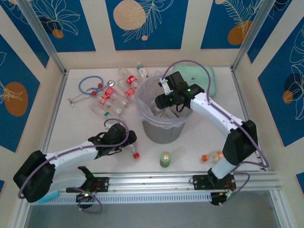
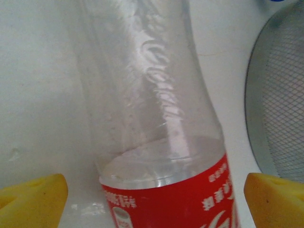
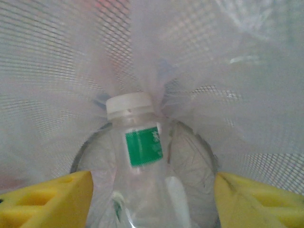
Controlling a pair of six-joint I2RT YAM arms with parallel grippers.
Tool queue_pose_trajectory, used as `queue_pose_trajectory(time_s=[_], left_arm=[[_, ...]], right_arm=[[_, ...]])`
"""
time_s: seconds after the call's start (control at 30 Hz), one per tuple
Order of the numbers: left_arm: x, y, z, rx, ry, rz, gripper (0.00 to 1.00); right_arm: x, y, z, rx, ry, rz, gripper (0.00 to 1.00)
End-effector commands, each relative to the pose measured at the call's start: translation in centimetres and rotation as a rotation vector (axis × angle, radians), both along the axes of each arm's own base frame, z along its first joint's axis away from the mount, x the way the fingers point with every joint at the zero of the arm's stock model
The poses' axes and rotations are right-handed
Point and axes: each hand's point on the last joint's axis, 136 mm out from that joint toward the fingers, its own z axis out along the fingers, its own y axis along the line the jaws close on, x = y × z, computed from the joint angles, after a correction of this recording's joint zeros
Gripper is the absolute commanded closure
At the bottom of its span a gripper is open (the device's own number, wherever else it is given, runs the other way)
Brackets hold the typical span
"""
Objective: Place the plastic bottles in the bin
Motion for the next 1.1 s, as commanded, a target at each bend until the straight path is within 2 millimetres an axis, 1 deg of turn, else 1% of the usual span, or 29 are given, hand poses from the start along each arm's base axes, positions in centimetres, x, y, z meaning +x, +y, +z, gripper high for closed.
queue_pose_trajectory(time_s=[0.0,0.13,0.33,0.47,0.57,0.6,0.67,0.77,0.83,0.9,1.0,1.07], left_arm=[[0.2,0.0,-0.3,-0.018,0.008,0.020,0.06],[0.0,0.1,-0.6,-0.012,0.018,0.021,0.09],[-0.3,0.0,-1.0,-0.020,0.036,0.019,0.14],[-0.3,-0.2,-1.2,-0.025,0.042,0.016,0.24],[-0.3,-0.3,-0.5,-0.024,0.039,0.006,0.34],[-0.2,-0.4,0.1,-0.014,0.029,-0.011,0.37],[-0.1,0.4,1.5,0.050,0.011,-0.030,0.42],[0.1,1.8,4.7,0.117,-0.050,-0.040,0.48],[0.4,2.5,7.4,0.129,-0.115,-0.041,0.49],[0.5,3.0,10.1,0.130,-0.180,-0.050,0.51],[0.6,3.1,14.8,0.122,-0.286,-0.087,0.52],[0.7,2.9,18.2,0.098,-0.363,-0.117,0.54]], right_arm=[[-1.3,-0.4,4.2,0.026,-0.053,0.003,0.31],[-2.8,-0.4,7.8,0.123,-0.087,0.016,0.28],[-4.6,-1.2,12.2,0.278,-0.150,0.008,0.26],[-5.4,-1.8,13.9,0.352,-0.181,-0.003,0.26],[-6.0,-2.3,14.8,0.386,-0.194,-0.005,0.25],[-6.2,-2.4,15.1,0.395,-0.198,-0.010,0.25],[-6.9,-2.7,15.8,0.408,-0.190,-0.017,0.26],[-8.4,-3.1,17.3,0.446,-0.201,0.001,0.26],[-9.3,-3.2,18.3,0.475,-0.214,0.020,0.26],[-10.1,-2.9,19.1,0.511,-0.216,0.053,0.27],[-10.9,-1.8,20.4,0.578,-0.205,0.114,0.29],[-11.1,-0.8,21.3,0.629,-0.185,0.154,0.31]])
